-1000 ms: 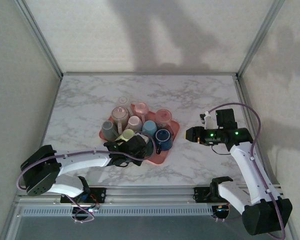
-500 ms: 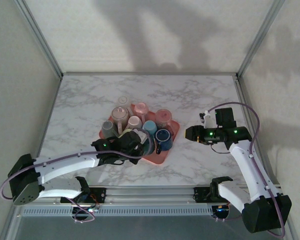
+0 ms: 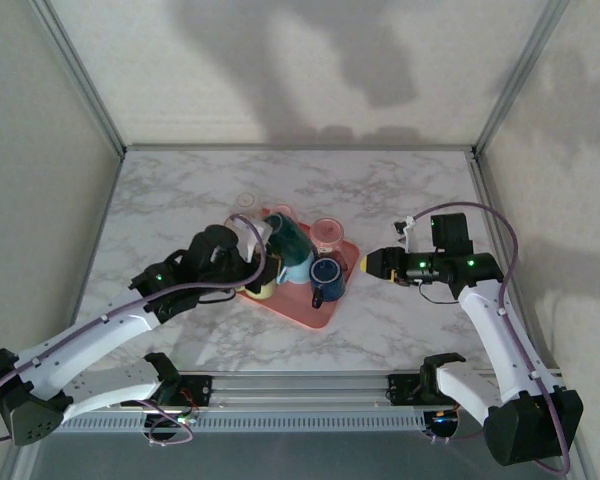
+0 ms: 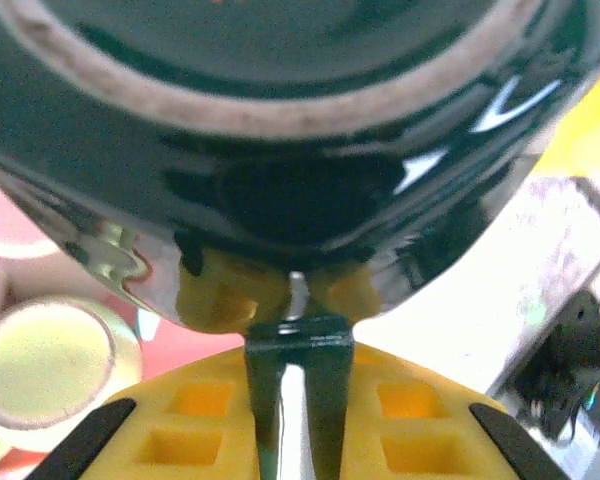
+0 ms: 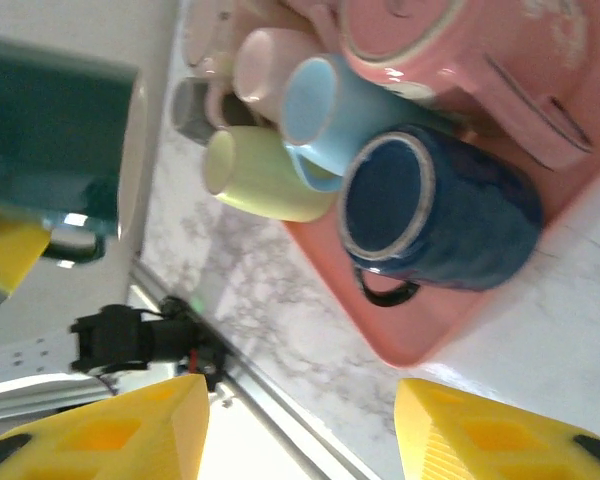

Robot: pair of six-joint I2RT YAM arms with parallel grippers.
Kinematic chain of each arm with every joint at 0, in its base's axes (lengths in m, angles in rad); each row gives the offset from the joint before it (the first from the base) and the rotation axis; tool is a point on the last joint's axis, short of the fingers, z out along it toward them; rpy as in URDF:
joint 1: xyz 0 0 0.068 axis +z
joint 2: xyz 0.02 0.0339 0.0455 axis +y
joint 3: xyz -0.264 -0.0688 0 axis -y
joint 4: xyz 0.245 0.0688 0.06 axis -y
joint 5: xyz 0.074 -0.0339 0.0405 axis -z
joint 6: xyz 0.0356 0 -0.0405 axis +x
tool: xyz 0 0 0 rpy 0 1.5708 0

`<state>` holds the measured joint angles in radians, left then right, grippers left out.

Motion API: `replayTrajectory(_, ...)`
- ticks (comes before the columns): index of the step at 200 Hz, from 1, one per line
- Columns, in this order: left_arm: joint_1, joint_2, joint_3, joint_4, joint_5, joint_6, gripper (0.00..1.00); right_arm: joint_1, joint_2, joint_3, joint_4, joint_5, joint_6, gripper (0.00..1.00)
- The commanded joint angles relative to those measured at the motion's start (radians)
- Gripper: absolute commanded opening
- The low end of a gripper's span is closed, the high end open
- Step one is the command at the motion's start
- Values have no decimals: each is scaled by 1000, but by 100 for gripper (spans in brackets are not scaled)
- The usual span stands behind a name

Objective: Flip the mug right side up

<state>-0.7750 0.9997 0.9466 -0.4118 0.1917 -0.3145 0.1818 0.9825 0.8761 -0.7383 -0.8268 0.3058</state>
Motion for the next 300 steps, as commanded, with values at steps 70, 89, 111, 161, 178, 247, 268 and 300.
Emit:
replayTrajectory(70,150,104,105,549,230,-212,0,6,-15,-47,609,-297,366,56)
replayTrajectory(89,152,140,118,617,265,-243,0,12,-11,-65,728,-298,452,55)
replayTrajectory(111,152,166,122,682,293,-277,0,33,3,-90,894,-283,563,54)
replayTrajectory(161,152,182,119,784,273,-329,0,117,60,-127,1146,-198,724,54)
replayTrajectory(178,152,189,126,808,268,-332,0,129,65,-130,1155,-180,729,54)
replayTrajectory(247,154,261,142,986,281,-425,0,152,87,-188,1329,-84,883,55)
replayTrajectory(268,154,283,159,1008,279,-457,0,157,87,-198,1372,-61,879,55)
replayTrajectory(300,154,321,177,1054,285,-546,0,163,116,-204,1475,-11,913,54)
